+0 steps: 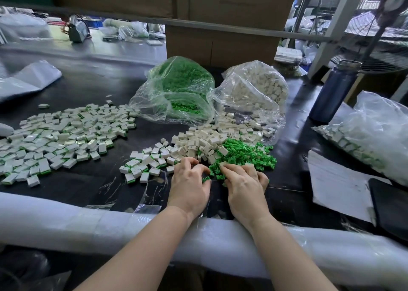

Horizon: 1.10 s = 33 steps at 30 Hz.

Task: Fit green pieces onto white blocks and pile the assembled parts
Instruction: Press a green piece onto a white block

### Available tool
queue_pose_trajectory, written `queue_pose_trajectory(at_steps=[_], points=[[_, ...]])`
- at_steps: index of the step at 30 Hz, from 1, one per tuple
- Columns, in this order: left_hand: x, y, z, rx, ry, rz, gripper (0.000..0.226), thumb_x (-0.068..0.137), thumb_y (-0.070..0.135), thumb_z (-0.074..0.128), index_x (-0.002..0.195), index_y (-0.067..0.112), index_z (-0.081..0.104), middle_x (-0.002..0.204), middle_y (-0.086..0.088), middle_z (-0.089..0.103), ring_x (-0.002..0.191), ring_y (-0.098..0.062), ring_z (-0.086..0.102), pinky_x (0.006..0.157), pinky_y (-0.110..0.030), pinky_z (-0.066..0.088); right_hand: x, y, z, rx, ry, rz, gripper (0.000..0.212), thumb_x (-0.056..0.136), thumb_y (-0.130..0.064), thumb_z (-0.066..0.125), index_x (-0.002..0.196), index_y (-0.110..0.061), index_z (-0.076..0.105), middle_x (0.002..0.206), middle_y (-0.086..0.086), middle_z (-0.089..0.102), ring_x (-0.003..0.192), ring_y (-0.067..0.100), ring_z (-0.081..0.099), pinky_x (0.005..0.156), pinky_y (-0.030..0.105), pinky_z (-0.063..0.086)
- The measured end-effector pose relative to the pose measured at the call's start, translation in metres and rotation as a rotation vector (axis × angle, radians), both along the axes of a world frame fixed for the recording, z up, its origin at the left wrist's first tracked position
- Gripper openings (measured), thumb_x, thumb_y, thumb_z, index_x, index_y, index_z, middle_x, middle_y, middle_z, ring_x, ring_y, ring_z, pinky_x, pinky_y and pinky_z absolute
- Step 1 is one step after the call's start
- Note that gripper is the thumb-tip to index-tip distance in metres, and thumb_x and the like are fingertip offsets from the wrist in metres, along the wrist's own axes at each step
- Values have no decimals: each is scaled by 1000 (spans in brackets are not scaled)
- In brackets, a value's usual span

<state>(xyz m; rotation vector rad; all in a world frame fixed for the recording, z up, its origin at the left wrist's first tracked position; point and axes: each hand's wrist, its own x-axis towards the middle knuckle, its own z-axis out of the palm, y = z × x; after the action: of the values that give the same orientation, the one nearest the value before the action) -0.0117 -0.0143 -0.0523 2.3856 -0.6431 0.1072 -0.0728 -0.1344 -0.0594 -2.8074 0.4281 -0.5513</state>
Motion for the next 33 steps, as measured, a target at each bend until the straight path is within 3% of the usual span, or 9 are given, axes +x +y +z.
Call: queue_pose_trajectory(at_steps=[7,14,24,29,33], points=[[1,0,0,-2,-5,34,23,90,26,56,111,18,62,118,0,41,117,-18,34,103,-25,27,-3,1,5,67,-34,-42,40,93,-13,47,126,-33,56,129,-18,52,123,10,36,90,23,12],[1,0,-1,28,8,39,18,90,26,58,105,18,66,114,2,49,110,-17,41,98,-28,35,-3,0,6,59,33,-90,27,94,-28,50,118,-34,61,125,-14,49,120,9,36,92,28,15],[1,0,0,16,19,24,20,89,30,58,106,21,64,112,3,50,111,-16,43,97,-29,35,3,1,5,38,177,-77,46,98,-43,34,143,-42,25,152,-1,14,135,17,8,101,36,10],[2,0,-1,28,17,30,19,90,31,57,105,22,65,112,4,50,111,-16,42,95,-27,32,2,1,5,76,69,-81,31,97,-34,41,127,-35,48,146,-2,29,133,16,20,97,31,7],[2,0,-1,18,29,24,18,90,30,57,105,22,64,111,4,49,110,-16,42,95,-28,32,0,-1,5,122,-22,-137,27,95,-25,47,121,-30,54,136,-4,40,125,15,32,94,29,13]])
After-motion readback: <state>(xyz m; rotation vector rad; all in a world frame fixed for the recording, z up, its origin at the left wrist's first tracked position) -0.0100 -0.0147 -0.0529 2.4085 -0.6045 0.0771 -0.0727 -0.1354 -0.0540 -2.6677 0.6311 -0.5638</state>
